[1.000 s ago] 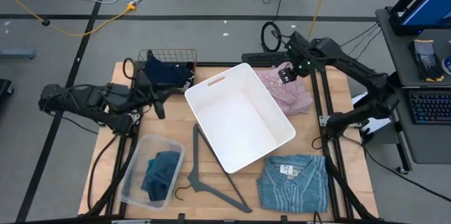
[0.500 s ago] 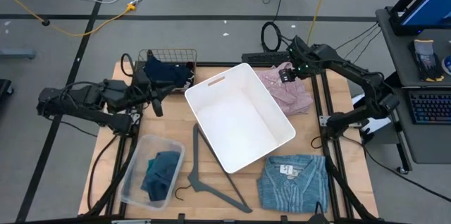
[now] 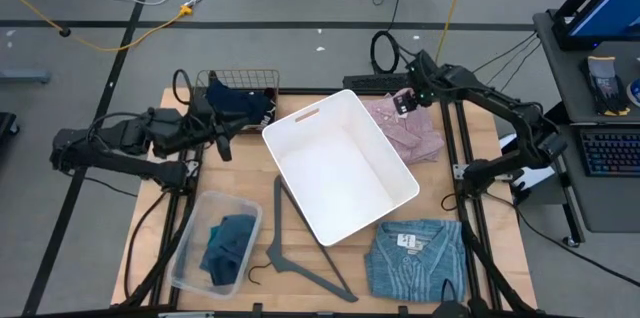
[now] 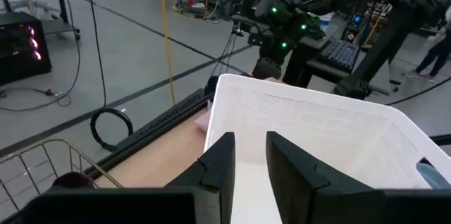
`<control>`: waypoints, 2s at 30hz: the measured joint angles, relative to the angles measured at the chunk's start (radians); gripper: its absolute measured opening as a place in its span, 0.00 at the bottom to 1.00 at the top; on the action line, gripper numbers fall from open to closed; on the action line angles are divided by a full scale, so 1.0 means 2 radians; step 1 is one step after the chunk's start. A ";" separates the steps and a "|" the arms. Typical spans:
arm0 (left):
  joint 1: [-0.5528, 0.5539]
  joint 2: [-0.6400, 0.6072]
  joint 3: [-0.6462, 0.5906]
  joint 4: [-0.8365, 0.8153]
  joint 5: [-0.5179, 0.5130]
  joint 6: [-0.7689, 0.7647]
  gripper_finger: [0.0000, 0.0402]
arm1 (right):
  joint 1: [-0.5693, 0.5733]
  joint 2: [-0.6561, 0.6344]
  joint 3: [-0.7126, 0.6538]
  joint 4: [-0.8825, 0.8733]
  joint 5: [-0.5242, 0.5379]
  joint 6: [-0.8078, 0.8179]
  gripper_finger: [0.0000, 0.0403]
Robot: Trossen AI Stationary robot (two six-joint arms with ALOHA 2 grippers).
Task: Pick & Place Cloths
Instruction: Put the pink polo into the white bin
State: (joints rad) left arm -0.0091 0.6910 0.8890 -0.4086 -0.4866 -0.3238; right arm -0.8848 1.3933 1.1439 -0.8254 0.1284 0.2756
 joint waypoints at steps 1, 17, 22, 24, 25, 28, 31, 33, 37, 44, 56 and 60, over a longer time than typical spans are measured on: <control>0.001 0.000 0.000 0.000 0.000 0.000 0.20 | 0.000 0.000 0.000 -0.005 -0.001 0.000 0.52; 0.001 0.000 0.000 0.001 -0.006 -0.005 0.20 | -0.019 0.000 0.000 -0.038 -0.001 -0.014 0.60; 0.001 0.000 0.000 0.001 -0.006 -0.009 0.20 | -0.019 0.000 0.000 -0.038 -0.013 -0.017 0.73; 0.001 0.000 0.000 0.001 -0.006 -0.009 0.20 | -0.019 -0.001 -0.004 -0.029 -0.022 -0.016 0.79; 0.001 0.000 0.000 0.001 -0.006 -0.009 0.20 | -0.019 -0.001 -0.009 -0.024 -0.027 -0.014 0.83; 0.001 0.000 0.000 0.001 -0.006 -0.012 0.20 | -0.019 -0.001 -0.032 -0.004 -0.028 -0.008 0.92; 0.001 0.000 0.000 0.001 -0.006 -0.018 0.20 | -0.019 -0.001 -0.059 0.015 -0.027 -0.008 0.98; 0.001 0.000 0.000 0.001 -0.006 -0.023 0.20 | -0.019 -0.001 -0.075 0.024 -0.026 -0.008 0.98; 0.001 0.000 0.000 0.001 -0.006 -0.024 0.20 | -0.019 -0.001 -0.098 0.052 -0.026 -0.008 0.98; 0.001 0.000 0.000 0.001 -0.009 -0.033 0.20 | -0.030 -0.001 -0.111 0.082 -0.013 0.039 0.99; 0.001 0.000 0.000 0.001 -0.009 -0.039 0.20 | -0.055 0.000 -0.173 0.124 -0.013 0.086 0.98; 0.001 0.000 0.000 0.006 -0.009 -0.039 0.20 | -0.055 0.000 -0.203 0.155 -0.014 0.095 0.98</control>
State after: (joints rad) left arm -0.0067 0.6914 0.8890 -0.3967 -0.5045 -0.4015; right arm -0.9955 1.3926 0.7384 -0.5147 0.0996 0.4646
